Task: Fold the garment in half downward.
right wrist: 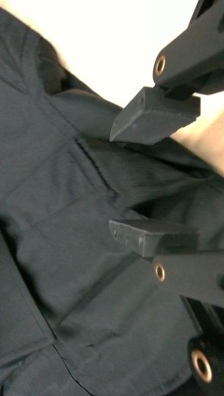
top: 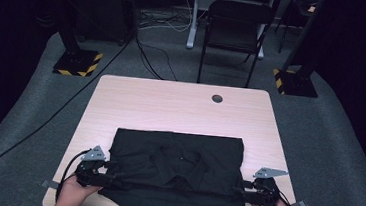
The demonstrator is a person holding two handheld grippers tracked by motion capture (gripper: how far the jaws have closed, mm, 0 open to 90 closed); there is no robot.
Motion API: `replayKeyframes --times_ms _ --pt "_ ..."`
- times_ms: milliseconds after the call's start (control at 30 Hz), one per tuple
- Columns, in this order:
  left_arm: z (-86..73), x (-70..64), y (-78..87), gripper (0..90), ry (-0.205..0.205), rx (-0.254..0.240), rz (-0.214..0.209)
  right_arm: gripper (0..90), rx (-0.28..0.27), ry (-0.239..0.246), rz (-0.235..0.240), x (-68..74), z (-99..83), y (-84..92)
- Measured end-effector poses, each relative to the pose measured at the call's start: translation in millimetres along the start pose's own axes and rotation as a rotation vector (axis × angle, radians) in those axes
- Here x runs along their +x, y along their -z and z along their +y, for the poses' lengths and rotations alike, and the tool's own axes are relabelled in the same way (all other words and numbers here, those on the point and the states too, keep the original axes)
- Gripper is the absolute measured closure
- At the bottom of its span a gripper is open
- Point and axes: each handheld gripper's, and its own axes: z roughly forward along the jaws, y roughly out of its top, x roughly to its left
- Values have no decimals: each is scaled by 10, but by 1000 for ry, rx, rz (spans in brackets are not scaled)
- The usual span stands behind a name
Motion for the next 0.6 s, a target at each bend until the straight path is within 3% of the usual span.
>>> replayKeyframes --times_ms 300,433,600 --pt "73 58 -176 289 8 2 20 430 -26 7 -12 -38 122 -140" --pt "86 70 -233 280 5 2 19 426 -41 38 -3 -13 171 -199" --pt "99 58 -321 268 -6 16 11 414 -12 46 3 -2 205 -331"
